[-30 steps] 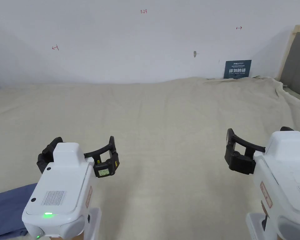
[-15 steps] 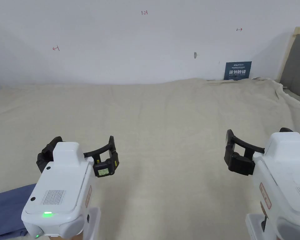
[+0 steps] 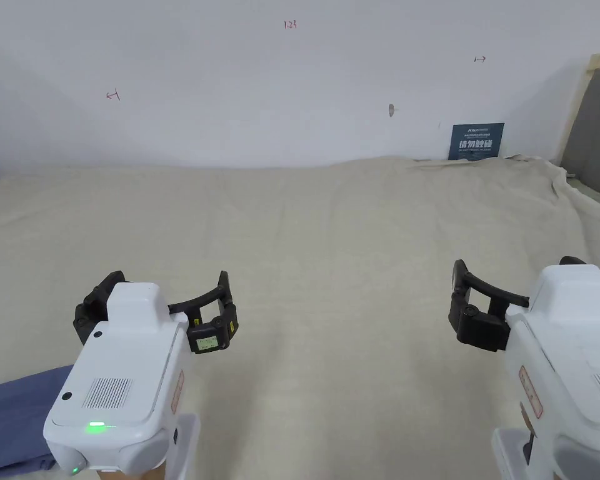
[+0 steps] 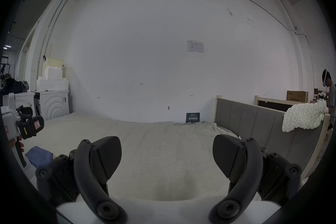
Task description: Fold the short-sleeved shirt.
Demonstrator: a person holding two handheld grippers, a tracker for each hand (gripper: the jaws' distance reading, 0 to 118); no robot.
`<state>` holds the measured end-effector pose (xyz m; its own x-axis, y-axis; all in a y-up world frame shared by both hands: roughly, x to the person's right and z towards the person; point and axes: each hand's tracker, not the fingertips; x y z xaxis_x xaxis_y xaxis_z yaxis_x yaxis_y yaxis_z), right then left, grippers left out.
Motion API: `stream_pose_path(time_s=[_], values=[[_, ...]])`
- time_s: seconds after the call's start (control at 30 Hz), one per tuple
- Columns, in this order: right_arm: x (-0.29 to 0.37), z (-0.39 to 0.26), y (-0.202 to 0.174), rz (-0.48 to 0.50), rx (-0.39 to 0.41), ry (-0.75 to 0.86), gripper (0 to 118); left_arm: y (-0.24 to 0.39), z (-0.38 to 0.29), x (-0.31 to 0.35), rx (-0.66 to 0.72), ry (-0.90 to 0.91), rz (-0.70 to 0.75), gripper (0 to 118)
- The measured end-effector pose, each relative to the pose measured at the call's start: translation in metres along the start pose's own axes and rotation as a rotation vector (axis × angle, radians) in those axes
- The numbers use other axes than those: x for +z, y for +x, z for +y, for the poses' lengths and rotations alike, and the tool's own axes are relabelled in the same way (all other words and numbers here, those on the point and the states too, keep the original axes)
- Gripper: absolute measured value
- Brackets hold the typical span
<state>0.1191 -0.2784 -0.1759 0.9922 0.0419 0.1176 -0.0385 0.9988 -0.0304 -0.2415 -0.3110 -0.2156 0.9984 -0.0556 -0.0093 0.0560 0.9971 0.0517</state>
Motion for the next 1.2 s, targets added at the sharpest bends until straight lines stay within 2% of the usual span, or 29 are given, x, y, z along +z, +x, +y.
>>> stream_pose_path(time_s=[0.2,0.43,0.6,0.77,0.87,0.97,1.03,1.2], values=[[-0.004,0.006,0.001,-0.018,-0.03,-0.055,103,0.0,-0.001,0.0,-0.001,-0.004,-0.003,118],[-0.012,0.016,0.001,-0.033,-0.106,-0.215,103,-0.001,0.0,0.001,0.001,-0.003,-0.007,118],[-0.022,0.025,-0.001,-0.149,-0.163,-0.408,103,-0.002,0.0,0.001,0.001,-0.005,-0.01,118],[-0.023,0.028,-0.002,-0.142,-0.206,-0.456,103,-0.003,-0.001,0.001,0.0,-0.005,-0.01,118],[-0.022,0.03,-0.005,-0.142,-0.203,-0.455,103,-0.003,-0.001,0.001,0.002,-0.003,-0.006,118],[-0.021,0.03,-0.01,-0.143,-0.157,-0.423,103,-0.004,0.0,0.001,0.008,-0.002,-0.004,118],[-0.02,0.029,-0.009,-0.098,-0.152,-0.406,103,-0.004,0.0,0.001,0.007,0.0,-0.004,118],[-0.019,0.031,-0.012,-0.113,-0.111,-0.383,103,-0.004,0.0,0.002,0.006,0.0,-0.004,118]])
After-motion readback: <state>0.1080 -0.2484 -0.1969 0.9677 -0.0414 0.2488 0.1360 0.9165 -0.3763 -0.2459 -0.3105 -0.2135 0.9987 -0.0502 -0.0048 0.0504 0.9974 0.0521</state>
